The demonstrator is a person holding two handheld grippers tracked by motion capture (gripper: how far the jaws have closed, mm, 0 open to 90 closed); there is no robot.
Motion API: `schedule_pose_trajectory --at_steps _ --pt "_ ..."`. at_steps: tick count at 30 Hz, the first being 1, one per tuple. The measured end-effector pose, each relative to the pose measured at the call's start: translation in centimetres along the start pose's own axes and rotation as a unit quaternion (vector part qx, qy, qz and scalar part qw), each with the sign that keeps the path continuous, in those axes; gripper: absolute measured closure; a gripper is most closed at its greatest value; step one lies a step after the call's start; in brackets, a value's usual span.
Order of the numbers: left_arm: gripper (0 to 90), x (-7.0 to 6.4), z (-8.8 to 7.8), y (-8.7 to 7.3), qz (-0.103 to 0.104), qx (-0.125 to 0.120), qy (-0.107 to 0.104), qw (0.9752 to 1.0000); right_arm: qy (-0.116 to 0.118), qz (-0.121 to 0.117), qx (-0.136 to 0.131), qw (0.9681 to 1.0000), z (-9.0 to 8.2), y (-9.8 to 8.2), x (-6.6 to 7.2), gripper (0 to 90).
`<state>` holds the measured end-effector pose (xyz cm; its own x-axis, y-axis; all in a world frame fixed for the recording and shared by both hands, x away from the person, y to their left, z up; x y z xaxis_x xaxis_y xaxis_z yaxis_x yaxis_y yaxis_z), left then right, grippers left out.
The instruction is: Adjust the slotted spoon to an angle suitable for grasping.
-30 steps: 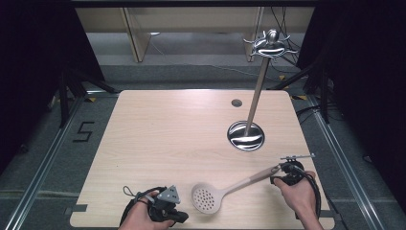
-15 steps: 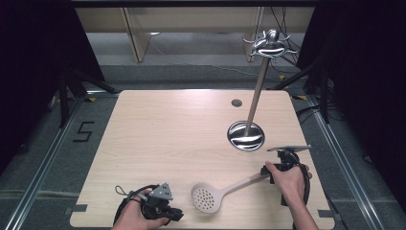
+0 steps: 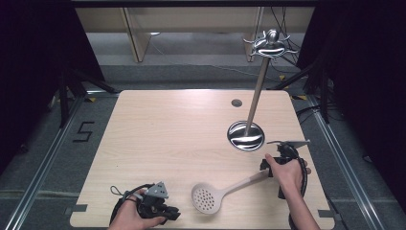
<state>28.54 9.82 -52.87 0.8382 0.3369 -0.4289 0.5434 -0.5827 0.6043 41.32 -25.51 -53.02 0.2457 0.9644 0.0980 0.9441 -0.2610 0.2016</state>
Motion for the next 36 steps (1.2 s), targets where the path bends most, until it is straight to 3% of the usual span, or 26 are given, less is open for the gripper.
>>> schedule_pose_trajectory --at_steps 1,2,3,4,6,8,9,10,11,13,14,15,17,18,22,26,28,35,36 --pt "77.5 0.0 0.0 0.0 0.000 0.000 0.000 1.0000 0.005 0.023 0.005 0.9997 -0.1 0.0 0.5 33.0" --pt "77.1 0.0 0.0 0.0 -0.001 0.000 -0.001 1.0000 -0.004 0.021 0.007 0.9998 0.0 0.1 0.5 32.5" --pt "77.0 0.0 0.0 0.0 -0.003 -0.002 -0.001 1.0000 -0.011 -0.011 -0.011 0.9998 0.2 0.4 0.0 32.5" --pt "76.8 0.0 0.1 0.1 -0.004 -0.003 -0.001 1.0000 -0.009 0.010 -0.005 0.9999 0.2 0.4 0.4 32.4" --pt "76.4 0.0 0.1 0.0 -0.005 0.000 -0.004 1.0000 -0.022 -0.018 -0.004 0.9996 0.2 0.5 0.0 31.5" --pt "75.9 0.0 0.1 0.0 -0.005 0.001 -0.004 1.0000 -0.030 -0.021 -0.003 0.9993 0.3 0.6 0.1 29.9" --pt "75.8 -0.1 0.2 0.0 -0.013 -0.005 -0.001 0.9999 -0.035 0.004 0.003 0.9994 0.3 0.6 0.5 29.5" --pt "75.8 -0.1 0.2 0.0 -0.013 -0.005 -0.001 0.9999 -0.034 0.015 0.010 0.9993 0.3 0.5 0.8 29.5" --pt "75.7 0.0 0.1 0.0 -0.007 -0.003 -0.002 1.0000 -0.038 0.001 -0.005 0.9993 0.6 0.7 0.6 29.6" --pt "75.7 0.0 0.1 0.0 -0.006 -0.002 -0.002 1.0000 -0.034 0.015 0.008 0.9993 0.3 0.8 0.9 29.7" --pt "75.8 -0.2 0.3 0.0 -0.014 -0.006 -0.004 0.9999 -0.043 -0.031 -0.009 0.9985 0.6 1.1 0.0 31.0" --pt "75.8 -0.1 0.3 0.0 -0.004 -0.002 -0.007 1.0000 -0.044 -0.033 -0.009 0.9984 0.6 1.2 -0.1 31.3" --pt "75.8 -0.2 0.3 0.0 -0.006 -0.003 -0.006 1.0000 -0.048 -0.034 -0.007 0.9983 0.6 1.2 -0.1 31.5" --pt "75.8 -0.1 0.3 0.0 -0.002 0.001 -0.007 1.0000 -0.052 0.022 0.024 0.9981 0.5 0.8 0.6 31.4" --pt "75.7 -0.1 0.3 0.0 -0.004 0.005 -0.005 1.0000 -0.061 -0.003 0.034 0.9976 1.1 0.7 0.2 31.3" --pt "75.7 -0.1 0.3 -0.1 -0.003 0.006 -0.005 1.0000 -0.058 -0.002 0.036 0.9977 1.4 0.7 0.5 31.3" --pt "75.6 -0.1 0.3 -0.1 -0.004 0.005 -0.006 1.0000 -0.062 -0.022 0.024 0.9975 1.4 0.8 0.2 32.0" --pt "75.3 -0.2 0.5 0.0 -0.007 0.002 -0.009 0.9999 -0.070 -0.023 0.030 0.9968 1.4 0.7 0.4 34.9" --pt "75.3 -0.2 0.5 -0.1 -0.008 0.002 -0.010 0.9999 -0.067 0.006 0.041 0.9969 1.2 0.6 1.0 36.2"
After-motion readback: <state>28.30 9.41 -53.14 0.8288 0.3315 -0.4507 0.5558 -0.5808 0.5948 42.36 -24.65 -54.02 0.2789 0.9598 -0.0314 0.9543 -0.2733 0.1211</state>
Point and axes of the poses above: each handheld gripper's, and its own axes: z roughly forward along the jaws, y roughly out of its top, x roughly to its left, the point moved 7 cm from there along z, roughly forward along the jaws, and after that the axes turned 10 degrees about -y, right-handed, at the moved point
